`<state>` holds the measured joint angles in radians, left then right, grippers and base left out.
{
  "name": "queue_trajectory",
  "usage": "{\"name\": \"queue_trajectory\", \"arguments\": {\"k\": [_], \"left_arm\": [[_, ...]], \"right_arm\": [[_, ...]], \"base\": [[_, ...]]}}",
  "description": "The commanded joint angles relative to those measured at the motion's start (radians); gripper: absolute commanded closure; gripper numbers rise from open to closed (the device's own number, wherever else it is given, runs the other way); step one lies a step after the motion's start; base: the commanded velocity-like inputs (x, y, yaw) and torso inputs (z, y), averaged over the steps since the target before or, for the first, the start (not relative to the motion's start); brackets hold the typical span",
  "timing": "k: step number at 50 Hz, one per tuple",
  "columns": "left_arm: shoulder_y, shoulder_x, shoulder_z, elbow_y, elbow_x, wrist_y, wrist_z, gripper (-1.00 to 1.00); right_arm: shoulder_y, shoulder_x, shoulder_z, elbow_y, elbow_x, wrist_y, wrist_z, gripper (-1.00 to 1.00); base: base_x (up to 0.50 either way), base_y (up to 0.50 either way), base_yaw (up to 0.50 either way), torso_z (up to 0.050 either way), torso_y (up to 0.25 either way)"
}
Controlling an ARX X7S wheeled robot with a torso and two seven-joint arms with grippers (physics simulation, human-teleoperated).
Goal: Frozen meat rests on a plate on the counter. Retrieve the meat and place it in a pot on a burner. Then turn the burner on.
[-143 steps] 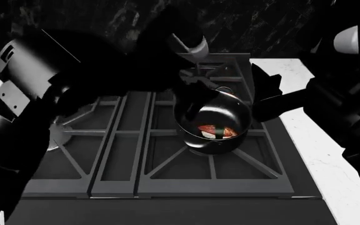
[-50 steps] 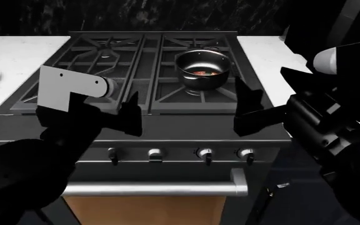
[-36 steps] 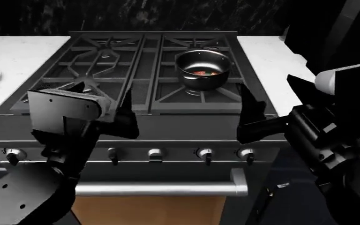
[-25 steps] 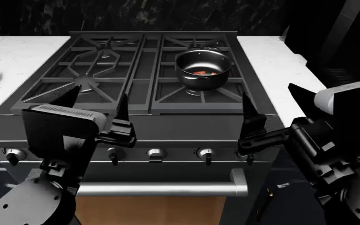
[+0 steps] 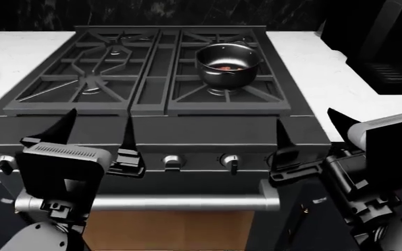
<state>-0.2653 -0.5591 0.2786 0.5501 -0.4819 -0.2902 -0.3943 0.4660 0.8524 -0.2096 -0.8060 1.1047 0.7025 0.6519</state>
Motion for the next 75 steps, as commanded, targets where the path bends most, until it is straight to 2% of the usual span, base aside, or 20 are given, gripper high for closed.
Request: {"name": "queue_trajectory", "arguments": {"k": [1, 8, 19, 31, 56, 65, 75], "left_arm": [[0.037, -0.001, 0.003, -0.016, 0.076, 0.073, -0.008, -1.00], [0.058, 0.002, -0.005, -0.022, 0.099, 0.110, -0.019, -1.00], [0.096, -0.008, -0.005, -0.038, 0.129, 0.168, -0.009, -1.00], [0.102, -0.023, -0.047, -0.024, 0.100, 0.171, -0.024, -1.00], [0.120, -0.015, -0.054, -0.023, 0.098, 0.207, -0.028, -1.00], [0.134, -0.019, -0.066, -0.001, 0.156, 0.264, -0.042, -1.00], [0.145, -0.017, -0.074, 0.016, 0.152, 0.292, -0.042, -1.00]], "right_arm": [[-0.004, 0.007, -0.024, -0.012, -0.035, 0.021, 0.015, -1.00], [-0.008, 0.015, -0.024, -0.034, -0.056, 0.022, 0.036, -1.00], [-0.055, 0.028, 0.035, -0.032, 0.048, -0.014, 0.050, -1.00], [-0.116, 0.043, 0.073, -0.027, 0.056, -0.056, 0.041, -1.00], [-0.129, 0.024, 0.073, -0.009, 0.062, -0.079, 0.032, -1.00], [-0.129, 0.021, 0.067, -0.006, 0.060, -0.078, 0.032, -1.00], [-0.126, 0.021, 0.068, -0.008, 0.068, -0.079, 0.040, -1.00]], "base": [[0.00, 0.00, 0.00, -0.050, 0.000], [0.00, 0.00, 0.00, -0.050, 0.000], [0.00, 0.00, 0.00, -0.050, 0.000], [0.00, 0.00, 0.00, -0.050, 0.000], [0.00, 0.00, 0.00, -0.050, 0.000], [0.00, 0.00, 0.00, -0.050, 0.000], [0.00, 0.00, 0.00, -0.050, 0.000]]}}
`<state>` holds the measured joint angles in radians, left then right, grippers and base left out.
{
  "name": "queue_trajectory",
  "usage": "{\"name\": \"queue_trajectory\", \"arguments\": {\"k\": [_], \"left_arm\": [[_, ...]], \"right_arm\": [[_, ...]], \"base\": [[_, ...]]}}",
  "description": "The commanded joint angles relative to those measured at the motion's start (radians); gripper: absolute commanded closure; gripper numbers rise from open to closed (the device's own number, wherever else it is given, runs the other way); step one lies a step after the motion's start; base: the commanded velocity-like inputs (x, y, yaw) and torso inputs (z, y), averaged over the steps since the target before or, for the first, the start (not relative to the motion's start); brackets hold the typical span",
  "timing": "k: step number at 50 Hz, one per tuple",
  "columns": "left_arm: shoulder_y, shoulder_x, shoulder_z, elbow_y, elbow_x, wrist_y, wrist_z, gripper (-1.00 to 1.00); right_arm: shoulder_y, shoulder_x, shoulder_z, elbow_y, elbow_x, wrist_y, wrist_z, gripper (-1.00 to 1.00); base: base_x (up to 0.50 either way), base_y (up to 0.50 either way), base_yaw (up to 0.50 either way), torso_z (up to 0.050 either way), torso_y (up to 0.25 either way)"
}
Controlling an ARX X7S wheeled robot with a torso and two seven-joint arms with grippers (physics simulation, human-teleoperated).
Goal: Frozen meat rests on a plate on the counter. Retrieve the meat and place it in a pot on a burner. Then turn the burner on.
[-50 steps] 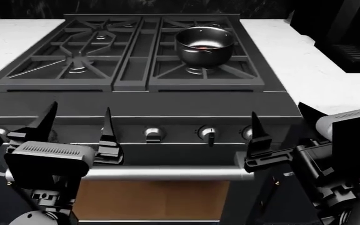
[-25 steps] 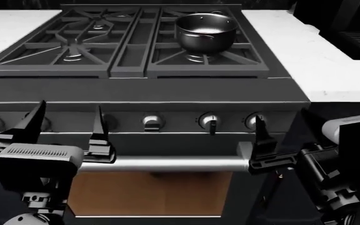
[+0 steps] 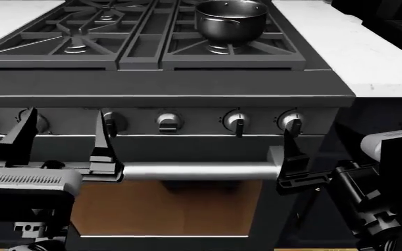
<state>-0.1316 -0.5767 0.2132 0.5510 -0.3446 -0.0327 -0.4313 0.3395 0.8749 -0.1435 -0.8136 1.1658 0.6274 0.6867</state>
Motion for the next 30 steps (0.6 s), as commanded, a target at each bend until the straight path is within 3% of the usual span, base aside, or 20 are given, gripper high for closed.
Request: {"name": "queue_trajectory", "arguments": {"k": [1, 8, 30], "left_arm": [[0.011, 0.001, -0.008, 0.014, 0.014, 0.035, -0.005, -1.00], [0.012, 0.000, -0.009, 0.018, 0.016, 0.034, -0.008, -1.00], [0.009, 0.009, -0.019, 0.017, -0.005, 0.032, -0.023, -1.00]], "right_arm": [[0.001, -0.002, 0.002, 0.000, 0.007, -0.004, 0.006, -1.00], [0.004, -0.002, 0.009, 0.000, 0.015, -0.008, 0.014, -1.00], [0.089, -0.042, -0.020, 0.058, 0.026, 0.016, 0.044, -1.00]], "base": [[0.00, 0.00, 0.00, -0.050, 0.000], [0.00, 0.00, 0.00, -0.046, 0.000], [0.00, 0.00, 0.00, 0.000, 0.000]]}}
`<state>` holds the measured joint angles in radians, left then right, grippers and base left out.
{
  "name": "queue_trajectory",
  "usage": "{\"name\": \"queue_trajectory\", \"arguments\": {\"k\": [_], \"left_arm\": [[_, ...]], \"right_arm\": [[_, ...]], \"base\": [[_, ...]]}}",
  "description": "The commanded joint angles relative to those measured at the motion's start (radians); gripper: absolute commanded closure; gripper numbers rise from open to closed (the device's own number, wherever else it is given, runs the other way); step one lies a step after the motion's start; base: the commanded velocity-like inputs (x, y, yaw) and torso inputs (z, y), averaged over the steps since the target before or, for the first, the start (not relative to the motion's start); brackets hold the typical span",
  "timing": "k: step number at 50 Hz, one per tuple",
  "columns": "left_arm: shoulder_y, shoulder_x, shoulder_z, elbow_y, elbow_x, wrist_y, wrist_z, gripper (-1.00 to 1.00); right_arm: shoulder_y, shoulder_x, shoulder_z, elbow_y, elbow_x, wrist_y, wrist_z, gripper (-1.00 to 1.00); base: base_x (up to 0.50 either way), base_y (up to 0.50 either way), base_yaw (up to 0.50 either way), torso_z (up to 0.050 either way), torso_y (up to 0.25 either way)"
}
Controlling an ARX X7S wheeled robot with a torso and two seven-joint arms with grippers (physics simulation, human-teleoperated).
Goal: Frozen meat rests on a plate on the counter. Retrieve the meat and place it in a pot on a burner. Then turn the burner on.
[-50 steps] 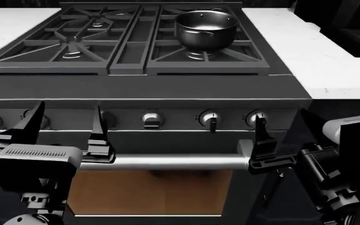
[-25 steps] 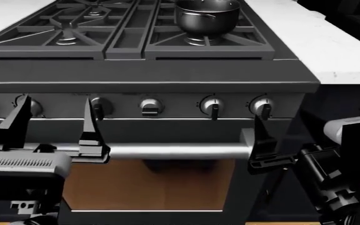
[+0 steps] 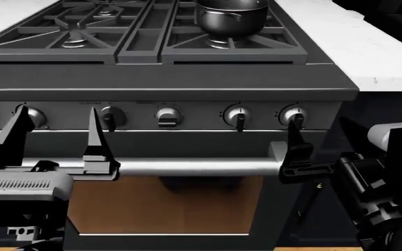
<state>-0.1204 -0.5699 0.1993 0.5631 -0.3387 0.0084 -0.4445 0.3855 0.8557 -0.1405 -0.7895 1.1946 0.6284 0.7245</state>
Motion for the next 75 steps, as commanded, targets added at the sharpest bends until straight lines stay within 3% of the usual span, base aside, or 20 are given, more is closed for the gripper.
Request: {"name": "queue_trajectory", "arguments": {"k": [1, 75], "left_arm": [[-0.002, 0.003, -0.006, 0.005, -0.008, -0.008, -0.012, -1.00], [-0.006, 0.020, -0.023, -0.053, -0.054, 0.024, -0.013, -1.00]], "right_arm": [[0.047, -0.026, -0.027, 0.040, -0.007, 0.016, 0.004, -1.00], [0.139, -0.152, -0.153, 0.306, -0.164, 0.009, -0.065, -1.00]], "base": [[0.00, 0.00, 0.00, 0.000, 0.000], [0.00, 0.00, 0.00, 0.000, 0.000]]}}
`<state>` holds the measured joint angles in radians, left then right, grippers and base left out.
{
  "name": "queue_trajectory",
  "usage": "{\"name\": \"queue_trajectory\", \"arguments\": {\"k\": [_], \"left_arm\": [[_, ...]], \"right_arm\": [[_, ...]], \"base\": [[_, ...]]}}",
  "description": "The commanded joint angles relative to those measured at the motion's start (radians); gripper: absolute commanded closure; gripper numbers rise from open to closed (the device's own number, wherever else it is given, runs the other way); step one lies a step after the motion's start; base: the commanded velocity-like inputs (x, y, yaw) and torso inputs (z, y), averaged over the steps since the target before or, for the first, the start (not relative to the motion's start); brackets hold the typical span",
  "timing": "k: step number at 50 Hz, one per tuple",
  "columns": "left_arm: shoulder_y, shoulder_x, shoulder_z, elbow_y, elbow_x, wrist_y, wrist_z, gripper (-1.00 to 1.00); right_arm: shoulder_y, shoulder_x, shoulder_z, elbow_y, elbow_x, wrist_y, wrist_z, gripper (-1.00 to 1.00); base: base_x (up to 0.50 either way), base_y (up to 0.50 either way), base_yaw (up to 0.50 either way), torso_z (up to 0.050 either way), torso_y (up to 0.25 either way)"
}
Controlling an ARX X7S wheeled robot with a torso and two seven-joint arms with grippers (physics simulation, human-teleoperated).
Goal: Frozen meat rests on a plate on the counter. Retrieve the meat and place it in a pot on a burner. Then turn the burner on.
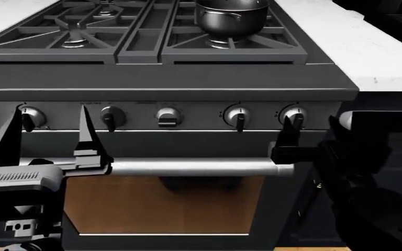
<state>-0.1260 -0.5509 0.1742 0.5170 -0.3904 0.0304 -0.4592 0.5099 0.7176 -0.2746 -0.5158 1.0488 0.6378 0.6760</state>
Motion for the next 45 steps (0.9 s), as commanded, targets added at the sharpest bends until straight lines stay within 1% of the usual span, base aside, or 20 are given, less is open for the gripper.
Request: {"name": "queue_trajectory", "arguments": {"k": [1, 18, 45], "left_arm": [[-0.001, 0.002, 0.002, -0.008, -0.003, 0.002, 0.002, -1.00], [-0.005, 0.005, 0.008, -0.022, -0.003, 0.005, 0.004, -1.00], [-0.004, 0.005, 0.013, -0.028, -0.004, 0.009, 0.005, -1.00]], "right_arm": [[0.017, -0.015, -0.021, 0.037, -0.020, 0.000, -0.020, -1.00], [0.034, -0.047, -0.043, 0.107, -0.048, -0.018, -0.054, -1.00], [0.032, -0.052, -0.054, 0.151, -0.061, -0.024, -0.068, -1.00]], "base": [[0.00, 0.00, 0.00, 0.000, 0.000], [0.00, 0.00, 0.00, 0.000, 0.000], [0.00, 0.00, 0.00, 0.000, 0.000]]}}
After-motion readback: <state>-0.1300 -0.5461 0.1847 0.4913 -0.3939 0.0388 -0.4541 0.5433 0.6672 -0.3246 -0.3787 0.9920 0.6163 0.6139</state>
